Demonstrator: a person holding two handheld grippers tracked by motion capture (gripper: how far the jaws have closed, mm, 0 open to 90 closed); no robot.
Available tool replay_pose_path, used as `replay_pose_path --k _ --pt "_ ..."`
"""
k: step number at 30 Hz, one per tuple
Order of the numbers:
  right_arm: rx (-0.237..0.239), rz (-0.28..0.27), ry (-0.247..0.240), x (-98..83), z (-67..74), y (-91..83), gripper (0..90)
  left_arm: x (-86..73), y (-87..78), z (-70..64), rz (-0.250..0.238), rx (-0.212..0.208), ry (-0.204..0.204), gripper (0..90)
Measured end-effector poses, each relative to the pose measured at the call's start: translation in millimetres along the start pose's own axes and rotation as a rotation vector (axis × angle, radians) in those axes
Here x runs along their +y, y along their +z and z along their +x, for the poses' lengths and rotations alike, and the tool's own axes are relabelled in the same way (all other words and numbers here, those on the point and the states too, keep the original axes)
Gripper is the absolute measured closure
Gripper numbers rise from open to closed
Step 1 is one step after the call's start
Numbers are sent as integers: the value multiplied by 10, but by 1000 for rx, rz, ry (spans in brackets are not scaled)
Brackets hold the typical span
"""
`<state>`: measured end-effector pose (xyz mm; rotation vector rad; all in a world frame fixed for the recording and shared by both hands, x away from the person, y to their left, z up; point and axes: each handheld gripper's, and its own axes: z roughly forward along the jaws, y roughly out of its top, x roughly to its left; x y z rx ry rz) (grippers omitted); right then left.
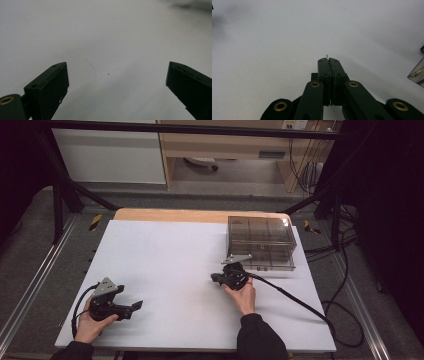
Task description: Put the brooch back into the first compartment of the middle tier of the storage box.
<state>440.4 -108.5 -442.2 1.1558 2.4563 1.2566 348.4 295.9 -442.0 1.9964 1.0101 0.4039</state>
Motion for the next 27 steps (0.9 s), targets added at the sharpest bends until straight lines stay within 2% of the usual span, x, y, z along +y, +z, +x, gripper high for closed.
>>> replay_pose_path --k 10,27 --pt "10 12 -13 14 28 -79 889 0 0 0 0 0 0 44" --pt "12 2 -34 65 80 -288 889 1 0 -5 1 2 2 44"
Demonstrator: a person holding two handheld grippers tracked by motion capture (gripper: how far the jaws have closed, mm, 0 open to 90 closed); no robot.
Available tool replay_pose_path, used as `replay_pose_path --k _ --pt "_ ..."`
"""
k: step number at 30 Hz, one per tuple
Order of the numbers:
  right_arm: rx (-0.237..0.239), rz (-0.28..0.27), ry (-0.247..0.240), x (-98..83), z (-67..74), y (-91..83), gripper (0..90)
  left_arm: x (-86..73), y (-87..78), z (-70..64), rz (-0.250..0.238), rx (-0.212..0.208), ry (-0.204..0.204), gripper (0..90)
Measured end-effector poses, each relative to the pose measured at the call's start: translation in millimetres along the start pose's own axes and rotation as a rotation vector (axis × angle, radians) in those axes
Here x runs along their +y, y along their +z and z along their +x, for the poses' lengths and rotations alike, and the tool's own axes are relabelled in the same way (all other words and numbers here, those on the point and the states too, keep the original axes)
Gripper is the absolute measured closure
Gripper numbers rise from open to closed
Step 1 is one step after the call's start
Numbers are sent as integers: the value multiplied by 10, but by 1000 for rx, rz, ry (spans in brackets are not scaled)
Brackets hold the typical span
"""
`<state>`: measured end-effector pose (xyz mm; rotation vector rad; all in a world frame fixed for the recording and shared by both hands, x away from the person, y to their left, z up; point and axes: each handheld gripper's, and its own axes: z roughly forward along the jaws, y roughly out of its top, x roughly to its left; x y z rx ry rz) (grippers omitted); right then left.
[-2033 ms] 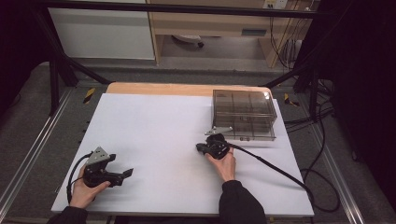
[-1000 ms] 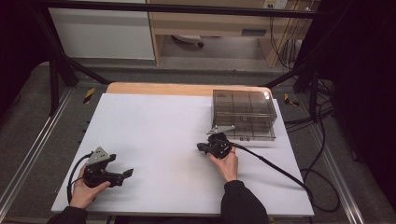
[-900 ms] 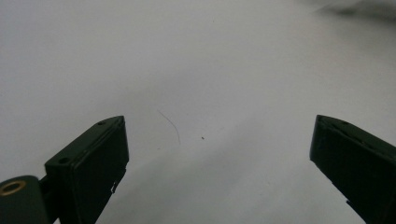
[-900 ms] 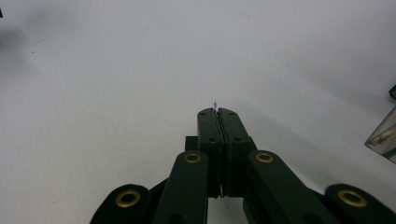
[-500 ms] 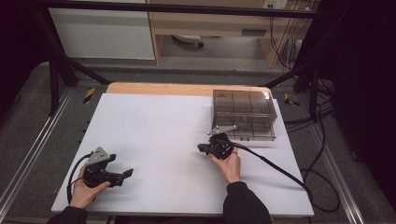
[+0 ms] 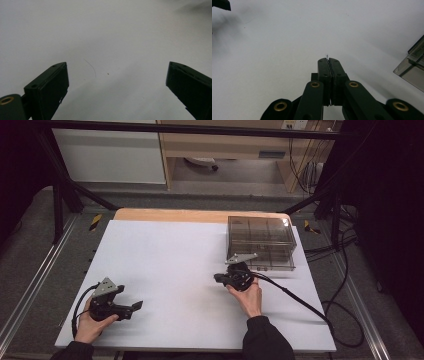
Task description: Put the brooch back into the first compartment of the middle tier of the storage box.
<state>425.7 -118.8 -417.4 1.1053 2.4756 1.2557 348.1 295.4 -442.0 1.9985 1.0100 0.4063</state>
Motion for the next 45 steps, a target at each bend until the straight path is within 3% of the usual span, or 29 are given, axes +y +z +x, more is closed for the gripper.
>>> replay_pose_path --k 26,45 --pt "-25 -4 -15 69 -26 -229 889 2 -2 -2 1 -1 2 45" --pt "-70 -31 3 129 -196 -435 889 1 2 -4 2 -1 1 44"
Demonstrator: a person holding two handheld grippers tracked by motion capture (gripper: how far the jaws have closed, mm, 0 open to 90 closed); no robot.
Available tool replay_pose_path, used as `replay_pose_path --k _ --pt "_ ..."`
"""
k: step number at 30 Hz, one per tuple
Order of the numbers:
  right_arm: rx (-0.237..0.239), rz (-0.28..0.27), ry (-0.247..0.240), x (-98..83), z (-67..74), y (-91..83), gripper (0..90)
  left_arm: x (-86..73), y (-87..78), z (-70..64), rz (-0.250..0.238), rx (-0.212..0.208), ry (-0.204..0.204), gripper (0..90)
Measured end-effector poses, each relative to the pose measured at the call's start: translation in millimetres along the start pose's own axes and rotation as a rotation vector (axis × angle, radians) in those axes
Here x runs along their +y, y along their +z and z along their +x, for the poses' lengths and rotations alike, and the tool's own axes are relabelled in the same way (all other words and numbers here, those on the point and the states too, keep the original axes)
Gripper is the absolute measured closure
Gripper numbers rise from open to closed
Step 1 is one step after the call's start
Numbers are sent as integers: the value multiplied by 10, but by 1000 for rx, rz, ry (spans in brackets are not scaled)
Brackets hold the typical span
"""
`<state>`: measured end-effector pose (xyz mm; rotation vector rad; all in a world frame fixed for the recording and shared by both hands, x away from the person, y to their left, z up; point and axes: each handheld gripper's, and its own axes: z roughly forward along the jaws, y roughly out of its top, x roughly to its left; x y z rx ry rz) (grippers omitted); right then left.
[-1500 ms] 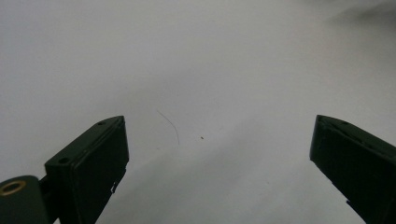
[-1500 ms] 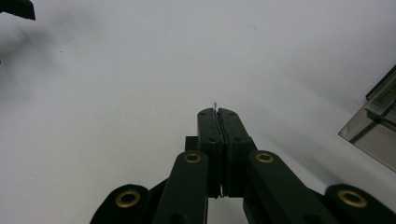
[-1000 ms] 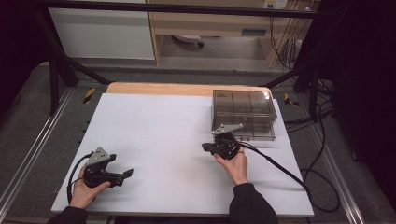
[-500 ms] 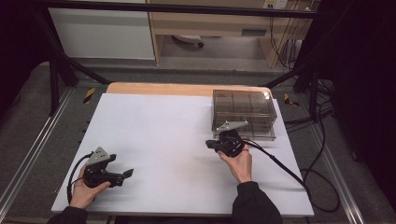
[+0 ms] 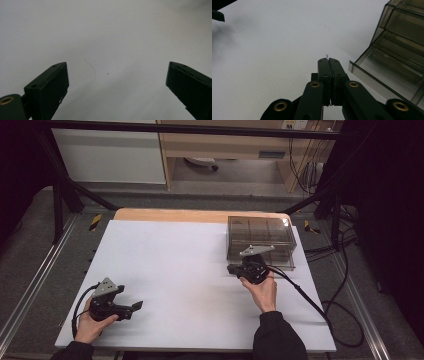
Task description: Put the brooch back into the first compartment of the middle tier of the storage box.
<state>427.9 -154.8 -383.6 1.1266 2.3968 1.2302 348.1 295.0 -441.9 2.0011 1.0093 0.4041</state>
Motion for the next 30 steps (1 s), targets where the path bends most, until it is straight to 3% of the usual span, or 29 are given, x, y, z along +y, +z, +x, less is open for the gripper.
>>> replay_pose_path --k 30 --pt "-87 3 57 68 -366 -64 889 -1 1 2 0 -1 -1 44"
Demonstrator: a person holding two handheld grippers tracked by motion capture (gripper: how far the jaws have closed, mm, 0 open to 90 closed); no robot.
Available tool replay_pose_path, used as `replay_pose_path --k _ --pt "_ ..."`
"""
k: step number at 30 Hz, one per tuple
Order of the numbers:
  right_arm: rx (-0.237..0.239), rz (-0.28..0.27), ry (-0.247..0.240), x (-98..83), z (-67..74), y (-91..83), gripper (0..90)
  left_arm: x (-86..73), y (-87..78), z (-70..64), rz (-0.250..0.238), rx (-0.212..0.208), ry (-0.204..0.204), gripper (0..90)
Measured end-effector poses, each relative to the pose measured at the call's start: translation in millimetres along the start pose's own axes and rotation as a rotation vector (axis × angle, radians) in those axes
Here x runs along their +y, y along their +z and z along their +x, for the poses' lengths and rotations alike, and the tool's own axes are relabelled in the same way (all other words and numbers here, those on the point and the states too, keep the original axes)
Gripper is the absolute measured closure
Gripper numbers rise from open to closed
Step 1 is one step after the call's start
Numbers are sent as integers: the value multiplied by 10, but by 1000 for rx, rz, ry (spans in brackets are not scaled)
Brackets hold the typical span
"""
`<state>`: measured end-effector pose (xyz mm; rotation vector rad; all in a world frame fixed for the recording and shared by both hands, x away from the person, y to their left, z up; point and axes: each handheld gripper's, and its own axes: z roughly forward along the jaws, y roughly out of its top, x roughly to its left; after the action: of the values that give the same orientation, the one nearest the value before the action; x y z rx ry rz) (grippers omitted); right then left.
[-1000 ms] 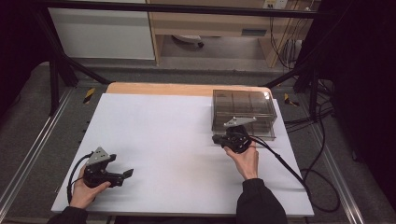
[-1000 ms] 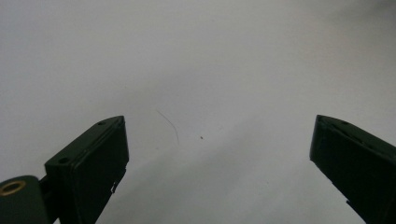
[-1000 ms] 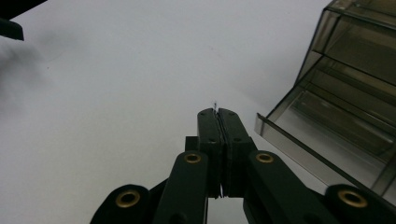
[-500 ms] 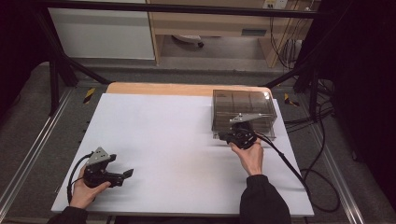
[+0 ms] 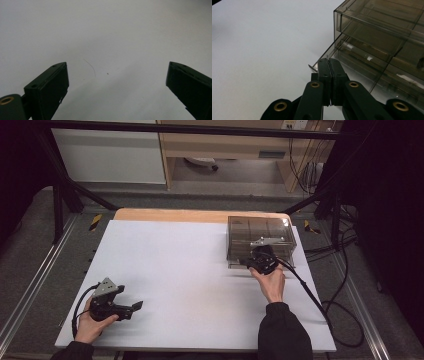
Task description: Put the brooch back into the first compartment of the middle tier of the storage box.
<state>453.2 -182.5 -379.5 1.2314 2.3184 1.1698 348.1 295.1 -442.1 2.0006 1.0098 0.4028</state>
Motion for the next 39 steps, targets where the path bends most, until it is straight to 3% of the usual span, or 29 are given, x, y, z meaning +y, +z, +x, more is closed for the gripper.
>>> replay_pose_path --k 24,39 --pt "-40 -4 20 57 -184 132 889 -4 9 -3 2 0 -2 44" --pt "-41 27 21 -45 -187 313 887 -5 14 -8 8 -1 2 44"
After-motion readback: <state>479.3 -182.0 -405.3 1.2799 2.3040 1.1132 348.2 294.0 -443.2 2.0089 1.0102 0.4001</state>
